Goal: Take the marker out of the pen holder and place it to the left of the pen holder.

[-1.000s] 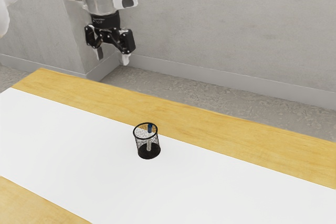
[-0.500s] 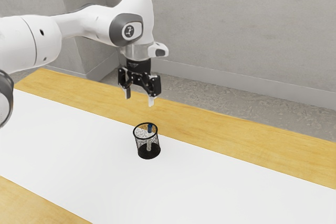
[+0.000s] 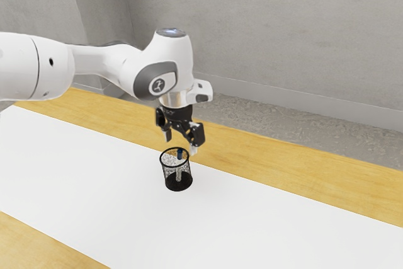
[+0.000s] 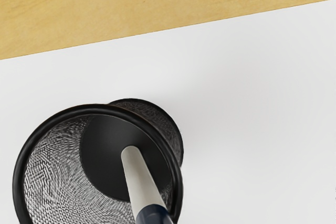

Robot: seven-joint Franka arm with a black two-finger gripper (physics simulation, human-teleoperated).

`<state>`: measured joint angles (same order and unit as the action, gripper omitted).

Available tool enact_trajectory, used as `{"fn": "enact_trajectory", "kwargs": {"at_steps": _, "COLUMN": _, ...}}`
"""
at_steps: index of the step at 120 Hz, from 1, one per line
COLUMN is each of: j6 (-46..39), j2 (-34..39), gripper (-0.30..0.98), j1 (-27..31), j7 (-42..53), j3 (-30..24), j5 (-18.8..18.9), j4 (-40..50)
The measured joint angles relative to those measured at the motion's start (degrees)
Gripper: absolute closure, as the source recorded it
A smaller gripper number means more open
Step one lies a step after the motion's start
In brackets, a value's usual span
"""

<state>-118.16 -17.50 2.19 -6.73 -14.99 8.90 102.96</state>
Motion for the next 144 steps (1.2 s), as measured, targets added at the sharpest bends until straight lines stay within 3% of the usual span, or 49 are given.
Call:
{"fn": "enact_trajectory", "kwargs": {"at_steps": 49, "j6": -1.0, "j2": -1.0, "gripper": 0.02, "j1": 0.1, "j7": 0.6, "j3": 1.0, "j5": 0.6, "j4": 2.1}}
{"fn": "enact_trajectory", "kwargs": {"at_steps": 61, "j6": -0.2, "j2": -1.3, "gripper": 0.1, "j1": 0.1, "j7": 0.6, "j3": 1.0, "j5": 0.7, "j4": 1.9}}
{"fn": "enact_trajectory", "kwargs": {"at_steps": 88, "j6": 0.5, "j2": -1.3, "gripper": 0.51, "j1": 0.1, "j7": 0.7, "j3": 1.0, "j5": 0.7, "j4": 1.5}}
{"fn": "enact_trajectory", "kwargs": {"at_steps": 102, "j6": 0.7, "j2": -1.2, "gripper": 0.65, "j1": 0.1, "j7": 0.7, "j3": 1.0, "j5": 0.8, "j4": 1.5}}
{"fn": "enact_trajectory", "kwargs": {"at_steps": 129, "j6": 2.8, "j2": 1.4, "gripper": 0.74, "j1": 0.1, "j7": 0.5, "j3": 2.5, "j5": 1.4, "j4": 1.5}}
{"fn": "enact_trajectory", "kwargs": {"at_steps": 144, "j6": 8.9, "j2": 4.4, "gripper": 0.76, "j1": 0.3, "j7": 0.3, "j3": 3.9, "j5": 0.5, "j4": -3.8}}
